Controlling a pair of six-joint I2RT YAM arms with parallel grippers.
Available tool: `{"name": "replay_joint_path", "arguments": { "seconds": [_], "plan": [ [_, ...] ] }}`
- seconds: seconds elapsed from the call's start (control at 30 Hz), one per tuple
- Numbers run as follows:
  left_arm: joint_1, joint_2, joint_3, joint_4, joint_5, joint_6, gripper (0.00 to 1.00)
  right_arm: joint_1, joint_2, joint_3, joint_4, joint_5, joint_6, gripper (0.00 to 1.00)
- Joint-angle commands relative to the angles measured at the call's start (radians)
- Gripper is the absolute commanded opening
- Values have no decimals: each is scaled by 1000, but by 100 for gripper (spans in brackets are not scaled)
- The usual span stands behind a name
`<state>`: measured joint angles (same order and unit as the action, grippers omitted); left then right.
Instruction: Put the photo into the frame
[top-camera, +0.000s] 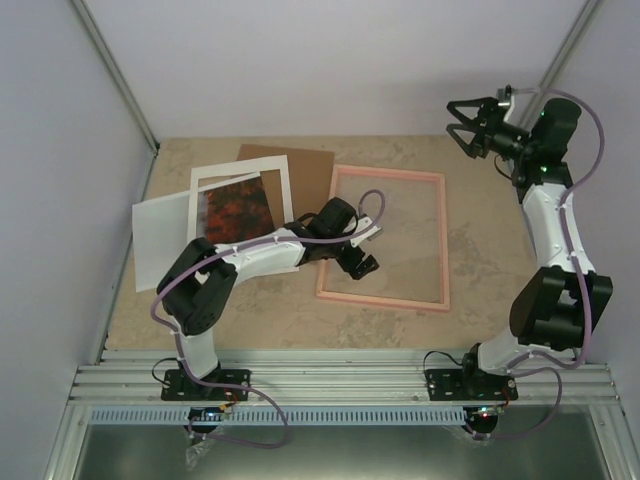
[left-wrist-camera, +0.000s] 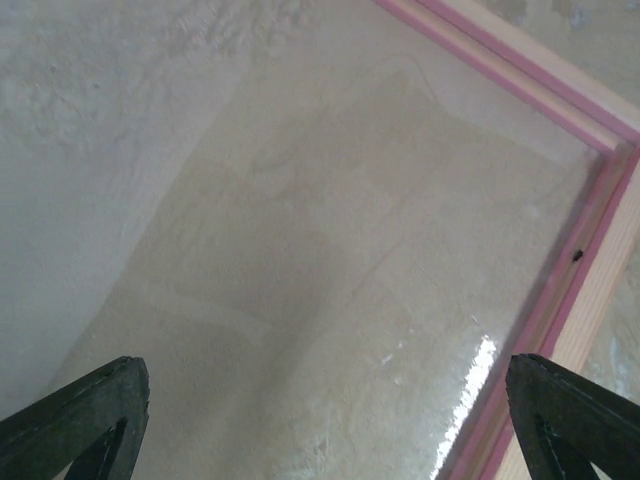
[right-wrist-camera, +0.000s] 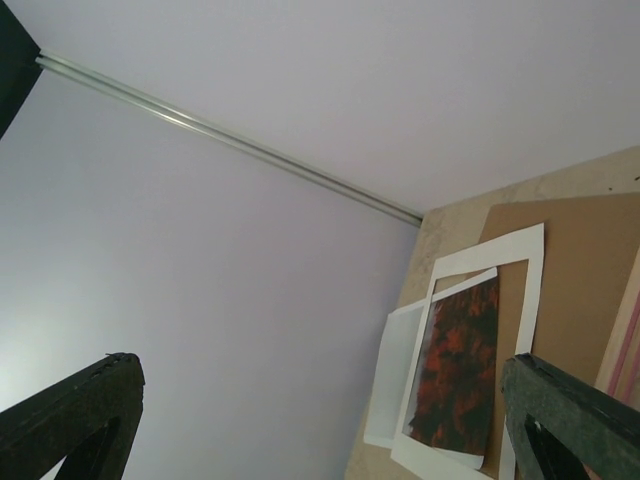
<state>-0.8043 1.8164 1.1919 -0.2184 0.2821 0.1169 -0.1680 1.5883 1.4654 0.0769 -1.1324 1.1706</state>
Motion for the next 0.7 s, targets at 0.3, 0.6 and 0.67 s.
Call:
{"name": "replay_joint_path", "arguments": {
  "seconds": [0.3, 0.6, 0.67],
  "plan": [
    [-73, 126, 236, 18, -18, 91, 99, -10, -157, -137, -221, 14, -471, 98],
    [-179, 349, 448, 11, -12, 92, 98, -76, -294, -363, -371, 55, -757, 98],
    [-200, 388, 483, 30, -25, 84, 98, -110, -320, -404, -398, 84, -793, 98]
  ]
}}
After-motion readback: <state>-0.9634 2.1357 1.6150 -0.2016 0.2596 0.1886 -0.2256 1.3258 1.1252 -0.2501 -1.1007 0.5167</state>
